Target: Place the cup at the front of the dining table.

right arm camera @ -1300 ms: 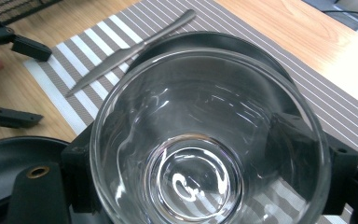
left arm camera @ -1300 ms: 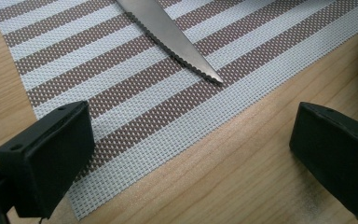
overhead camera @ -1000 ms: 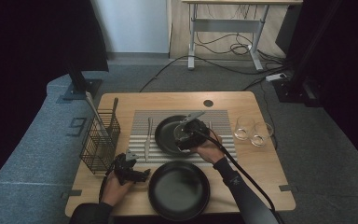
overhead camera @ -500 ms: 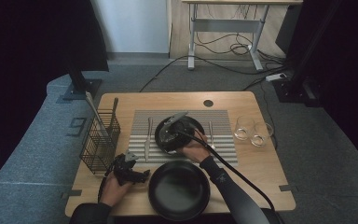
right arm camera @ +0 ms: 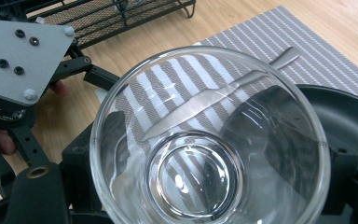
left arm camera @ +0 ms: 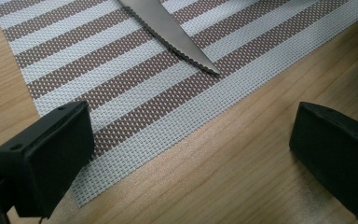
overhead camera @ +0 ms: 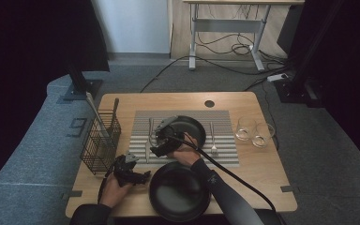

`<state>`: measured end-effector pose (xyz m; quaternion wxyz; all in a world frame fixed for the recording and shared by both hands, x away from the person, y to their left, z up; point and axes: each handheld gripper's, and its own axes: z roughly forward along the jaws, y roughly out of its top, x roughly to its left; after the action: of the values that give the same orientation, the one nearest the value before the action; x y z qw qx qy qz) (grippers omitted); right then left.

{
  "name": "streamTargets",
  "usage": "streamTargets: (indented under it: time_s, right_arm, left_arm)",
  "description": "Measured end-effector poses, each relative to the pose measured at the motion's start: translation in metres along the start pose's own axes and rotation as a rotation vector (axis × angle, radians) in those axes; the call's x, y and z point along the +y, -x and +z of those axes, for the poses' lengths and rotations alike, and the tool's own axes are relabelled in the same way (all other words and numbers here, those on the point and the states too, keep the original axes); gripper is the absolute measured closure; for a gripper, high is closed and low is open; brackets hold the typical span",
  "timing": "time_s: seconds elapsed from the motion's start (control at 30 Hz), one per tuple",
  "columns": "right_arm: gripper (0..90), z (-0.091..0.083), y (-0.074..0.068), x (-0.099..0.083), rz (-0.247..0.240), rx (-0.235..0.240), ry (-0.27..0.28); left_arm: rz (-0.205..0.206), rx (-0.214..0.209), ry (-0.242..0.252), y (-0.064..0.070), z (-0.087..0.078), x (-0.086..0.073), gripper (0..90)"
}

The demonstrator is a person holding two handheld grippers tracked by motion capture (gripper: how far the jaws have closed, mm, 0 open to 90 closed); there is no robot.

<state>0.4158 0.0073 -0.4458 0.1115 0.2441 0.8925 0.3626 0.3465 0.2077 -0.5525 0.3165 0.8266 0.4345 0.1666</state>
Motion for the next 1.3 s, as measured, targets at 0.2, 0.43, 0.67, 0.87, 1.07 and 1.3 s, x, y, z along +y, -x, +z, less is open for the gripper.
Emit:
streamTargets:
  time_s: [0.2, 0.43, 0.67, 0.87, 1.07, 1.3]
  right_arm:
    - [18.8, 0.013, -0.004, -0.003, -0.006, 0.005, -0.015]
    - [18.8, 0.024, -0.009, -0.005, -0.017, 0.020, -0.014]
    - [18.8, 0.037, -0.014, -0.010, -0.034, 0.022, -0.027]
    - [18.8, 0.045, -0.015, -0.015, -0.042, 0.016, -0.039]
    - [18.8, 0.052, -0.014, -0.019, -0.038, 0.013, -0.045]
    - [18.7, 0.056, -0.013, -0.021, -0.033, 0.016, -0.037]
  left_arm:
    - [-0.003, 0.000, 0.002, 0.000, 0.000, 0.000, 0.0]
    - [-0.001, 0.000, 0.001, 0.000, 0.000, 0.000, 0.0]
    - [-0.001, 0.000, 0.001, 0.000, 0.000, 0.000, 0.0]
    - [-0.001, -0.001, 0.000, 0.000, 0.000, 0.000, 0.0]
    - [0.002, 0.000, -0.002, 0.000, 0.000, 0.000, 0.0]
    - [0.001, 0.000, 0.002, 0.000, 0.000, 0.000, 0.0]
